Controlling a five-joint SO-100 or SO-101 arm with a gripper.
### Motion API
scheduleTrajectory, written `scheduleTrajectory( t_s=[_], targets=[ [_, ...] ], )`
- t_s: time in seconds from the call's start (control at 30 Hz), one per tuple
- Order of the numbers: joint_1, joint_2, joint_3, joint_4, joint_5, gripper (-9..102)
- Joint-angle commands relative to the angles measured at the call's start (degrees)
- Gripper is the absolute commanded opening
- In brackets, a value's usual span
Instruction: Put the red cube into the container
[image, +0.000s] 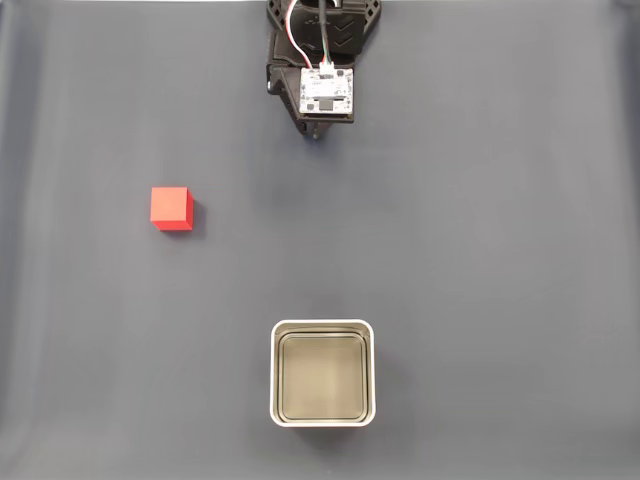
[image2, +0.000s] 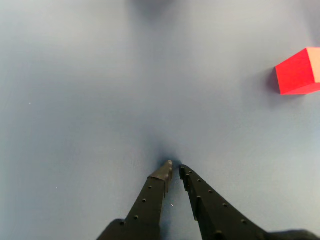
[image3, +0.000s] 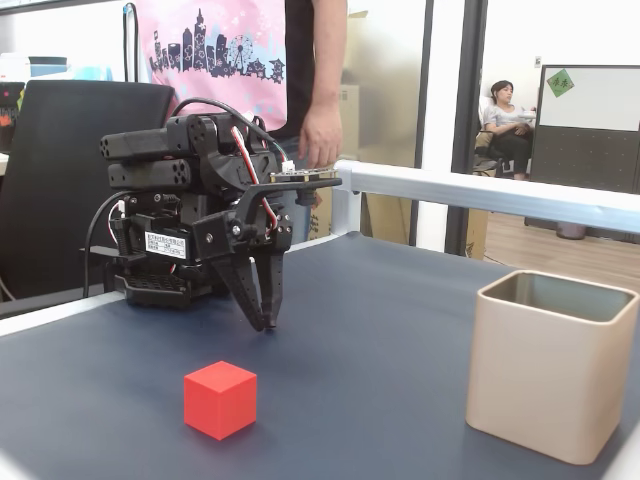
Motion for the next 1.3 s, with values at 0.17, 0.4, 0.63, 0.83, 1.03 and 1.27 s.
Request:
scheduleTrajectory(
  t_s=[0.17,0.4,0.63,0.83,1.03,1.27],
  targets=[
    [0.2,4.0,0.6,0.8,-1.5,0],
    [0.6,4.0,0.6,0.8,-1.7,0],
    [0.3,4.0,0.6,0.6,-0.8,0],
    [0.5,4.0,0.6,-2.5,0.4,0],
    [0.6,2.9,0.4,-16.3,3.5,0],
    [1.2,-8.8,-8.6,-22.8,3.8,0]
  ],
)
